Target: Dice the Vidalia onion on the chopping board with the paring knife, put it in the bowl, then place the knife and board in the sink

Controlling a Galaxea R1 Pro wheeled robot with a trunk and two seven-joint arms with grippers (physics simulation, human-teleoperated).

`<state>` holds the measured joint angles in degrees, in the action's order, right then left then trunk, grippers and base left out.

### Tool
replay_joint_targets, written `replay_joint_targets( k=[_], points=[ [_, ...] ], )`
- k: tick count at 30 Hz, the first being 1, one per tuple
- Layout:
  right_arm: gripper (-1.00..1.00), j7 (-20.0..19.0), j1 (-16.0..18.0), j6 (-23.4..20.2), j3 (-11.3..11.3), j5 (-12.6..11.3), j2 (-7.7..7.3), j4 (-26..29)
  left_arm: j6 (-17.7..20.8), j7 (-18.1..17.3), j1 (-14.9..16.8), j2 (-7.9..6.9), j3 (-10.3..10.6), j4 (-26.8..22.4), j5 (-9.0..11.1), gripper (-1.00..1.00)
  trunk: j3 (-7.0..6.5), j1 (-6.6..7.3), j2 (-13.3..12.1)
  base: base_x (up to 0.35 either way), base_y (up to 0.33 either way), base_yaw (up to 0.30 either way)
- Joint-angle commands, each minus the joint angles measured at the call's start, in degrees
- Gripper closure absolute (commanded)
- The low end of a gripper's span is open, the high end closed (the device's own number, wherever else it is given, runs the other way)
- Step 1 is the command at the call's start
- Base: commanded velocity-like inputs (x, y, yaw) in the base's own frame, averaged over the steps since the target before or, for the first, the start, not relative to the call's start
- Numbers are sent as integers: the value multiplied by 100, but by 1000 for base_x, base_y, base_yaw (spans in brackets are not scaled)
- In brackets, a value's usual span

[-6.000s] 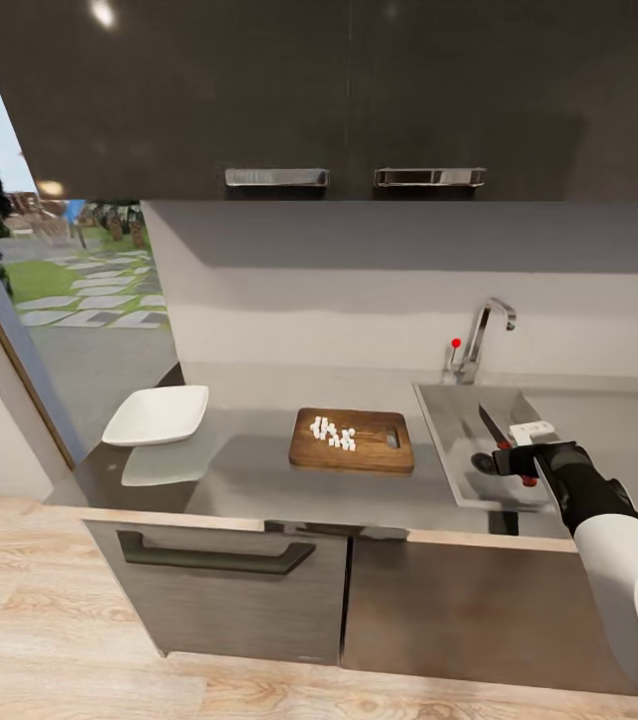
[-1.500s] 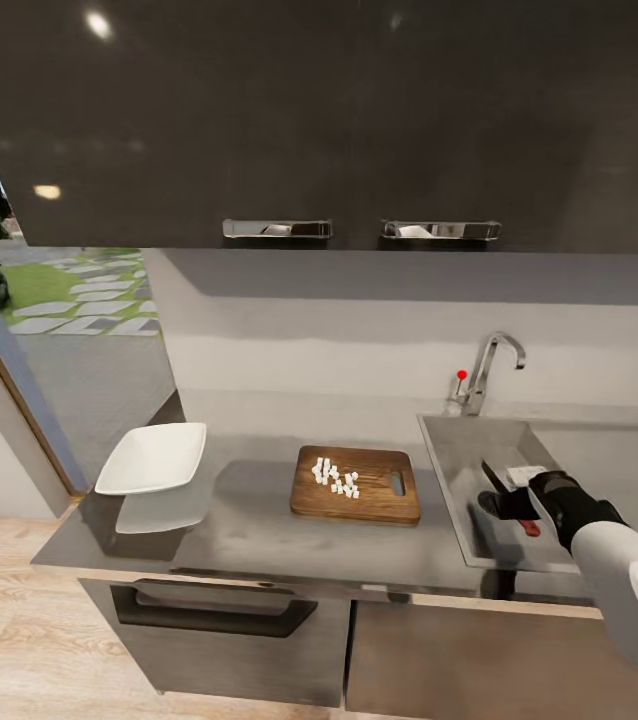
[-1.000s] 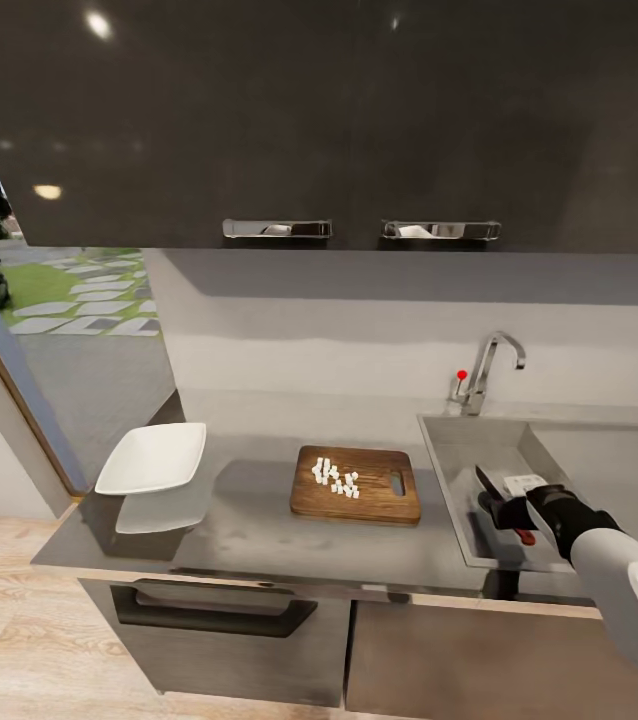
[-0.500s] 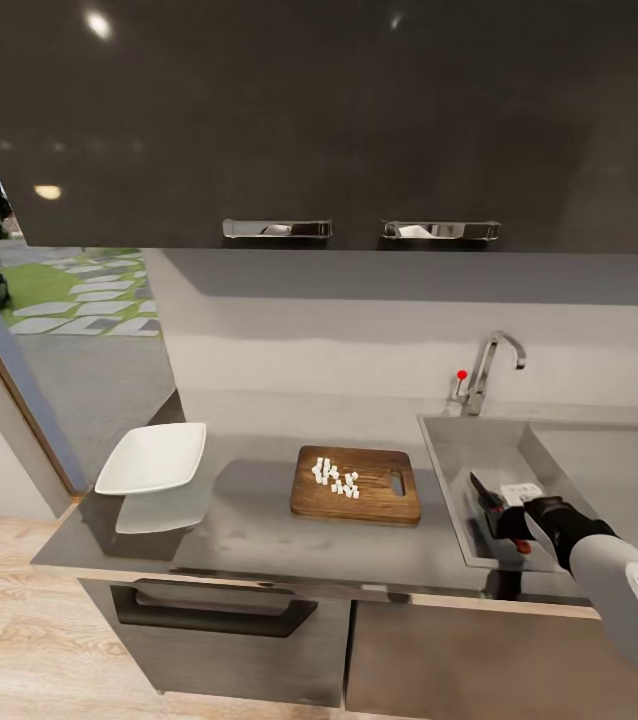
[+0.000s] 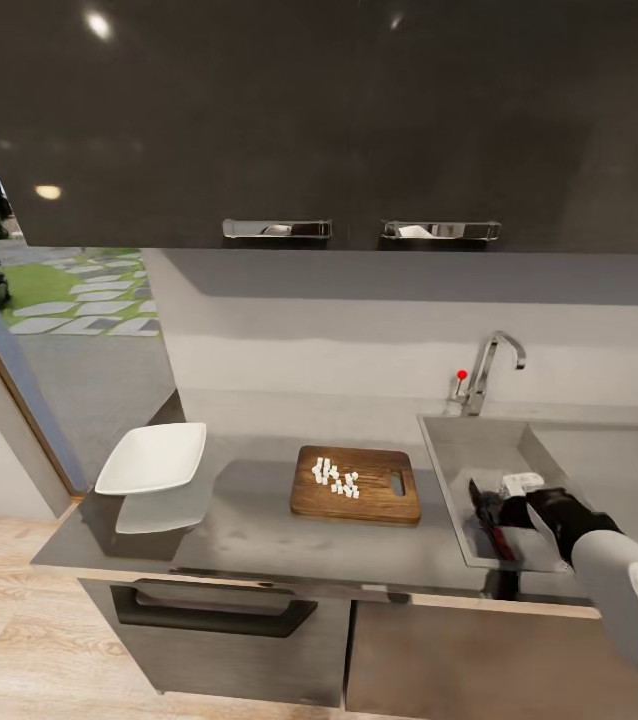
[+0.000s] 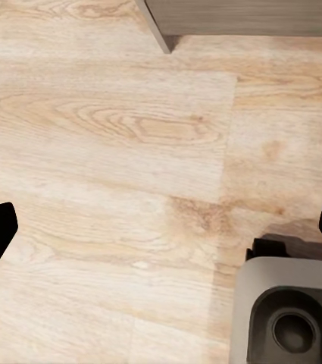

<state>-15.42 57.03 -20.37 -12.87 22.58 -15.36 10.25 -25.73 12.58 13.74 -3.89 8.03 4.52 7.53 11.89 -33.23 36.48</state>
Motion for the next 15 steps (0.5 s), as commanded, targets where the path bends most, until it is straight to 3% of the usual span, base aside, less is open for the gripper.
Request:
replay_joint_targets(
  k=[1,3,5,6,8,10,15],
  points=[
    [-100,-88,2,-98,-47,60,-10,271,-38,-1,10,7,50,22,56,-100,9,-2,8,0,0,0],
    [-100,-283,2,-671,-48,56,-22,1193,-38,-1,7,21,50,22,53,-100,9,-2,8,0,0,0],
    [-100,-562,2,-1607,-43,56,-26,2228,-38,-6,7,25,50,22,50,-100,9,-2,8,0,0,0],
    [-100,-813,2,-2361,-33,61,-27,3064,-40,-8,6,27,50,22,49,-100,9,-2,8,0,0,0],
    [-100,-1078,2,-3099,-23,67,-28,3983,-44,-14,6,28,50,22,48,-100,9,-2,8,0,0,0],
    [-100,-1239,2,-3473,-11,71,-23,4589,-46,-25,6,28,50,22,47,-100,9,-2,8,0,0,0],
    [-100,-1291,-39,-3580,1,63,12,4741,-55,-35,6,15,50,15,47,-100,9,-2,8,-53,0,0]
  ],
)
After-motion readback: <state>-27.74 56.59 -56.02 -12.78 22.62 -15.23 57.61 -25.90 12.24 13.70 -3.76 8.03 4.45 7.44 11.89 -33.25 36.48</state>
